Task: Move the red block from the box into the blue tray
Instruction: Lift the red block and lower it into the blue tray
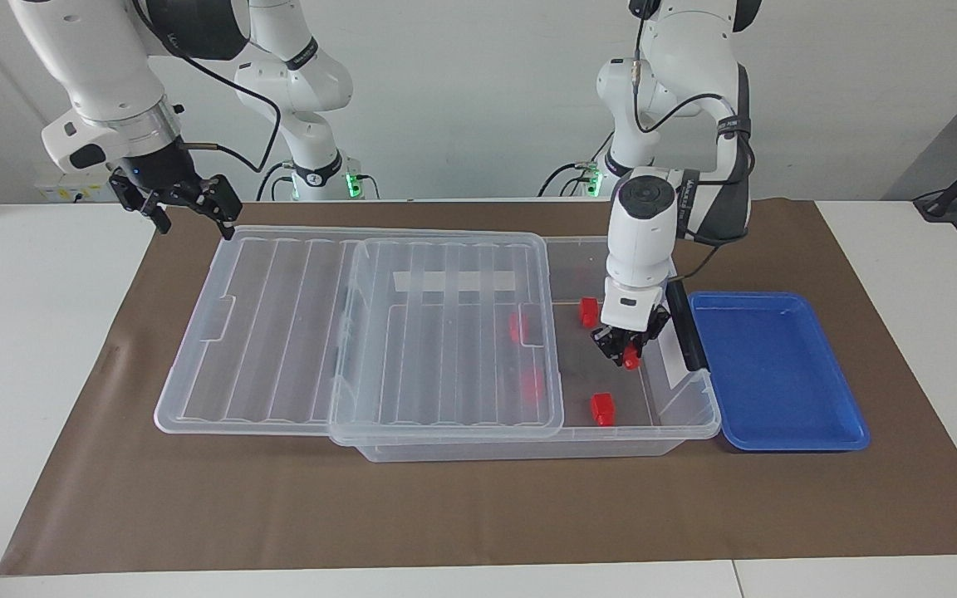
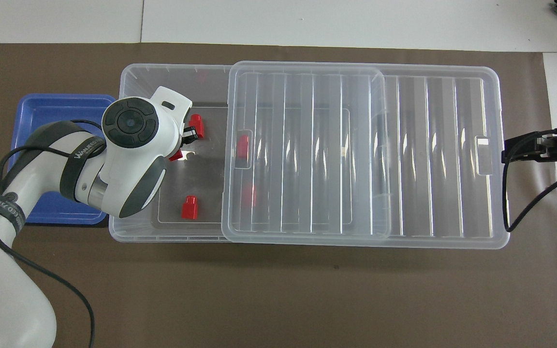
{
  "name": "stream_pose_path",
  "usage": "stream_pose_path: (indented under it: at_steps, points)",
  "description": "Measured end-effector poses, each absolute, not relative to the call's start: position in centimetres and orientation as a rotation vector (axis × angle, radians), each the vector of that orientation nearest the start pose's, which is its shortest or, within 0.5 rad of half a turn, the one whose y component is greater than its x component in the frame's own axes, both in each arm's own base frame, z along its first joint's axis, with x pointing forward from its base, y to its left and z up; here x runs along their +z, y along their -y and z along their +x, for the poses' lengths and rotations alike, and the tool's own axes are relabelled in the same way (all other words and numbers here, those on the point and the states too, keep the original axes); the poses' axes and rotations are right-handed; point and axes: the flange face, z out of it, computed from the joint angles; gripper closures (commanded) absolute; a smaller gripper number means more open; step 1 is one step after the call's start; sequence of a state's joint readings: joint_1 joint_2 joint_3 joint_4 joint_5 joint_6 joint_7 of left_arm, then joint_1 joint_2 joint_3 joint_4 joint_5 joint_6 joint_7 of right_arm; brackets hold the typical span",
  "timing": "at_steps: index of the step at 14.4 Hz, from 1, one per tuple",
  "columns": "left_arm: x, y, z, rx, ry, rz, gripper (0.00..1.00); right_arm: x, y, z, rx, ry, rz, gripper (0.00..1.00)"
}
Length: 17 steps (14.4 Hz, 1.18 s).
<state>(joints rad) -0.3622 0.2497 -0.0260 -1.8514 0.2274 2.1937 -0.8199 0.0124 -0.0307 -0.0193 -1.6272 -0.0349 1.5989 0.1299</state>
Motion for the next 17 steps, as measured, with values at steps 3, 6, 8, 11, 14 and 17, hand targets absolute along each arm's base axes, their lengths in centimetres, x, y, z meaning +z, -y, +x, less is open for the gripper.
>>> stream_pose_path:
  at_steps: [3,6,8,11,14,17]
  points:
    - [43.5,22.5,58.0,-0.223,0.546,-2.986,1.0,61.7,0.4,54.7,-0.002,-0.203,-3.175,0.0]
    - [49.5,21.1,58.1,-0.17,0.612,-2.951,1.0,61.7,0.6,54.7,-0.004,-0.204,-3.189,0.0]
    - [52.7,19.9,58.2,-0.155,0.606,-2.941,1.0,61.7,0.8,54.7,-0.004,-0.207,-3.189,0.0]
    - [54.0,16.3,59.1,-0.124,0.503,-2.948,1.0,61.8,0.4,54.7,-0.005,-0.196,-3.19,0.0]
    - [54.1,9.7,60.4,-0.067,0.294,-2.99,1.0,61.7,0.3,54.7,-0.005,-0.188,-3.191,0.02]
    - [54.5,2.4,60.9,-0.03,0.089,-3.044,1.0,61.9,1.9,54.9,-0.037,-0.096,-3.195,0.66]
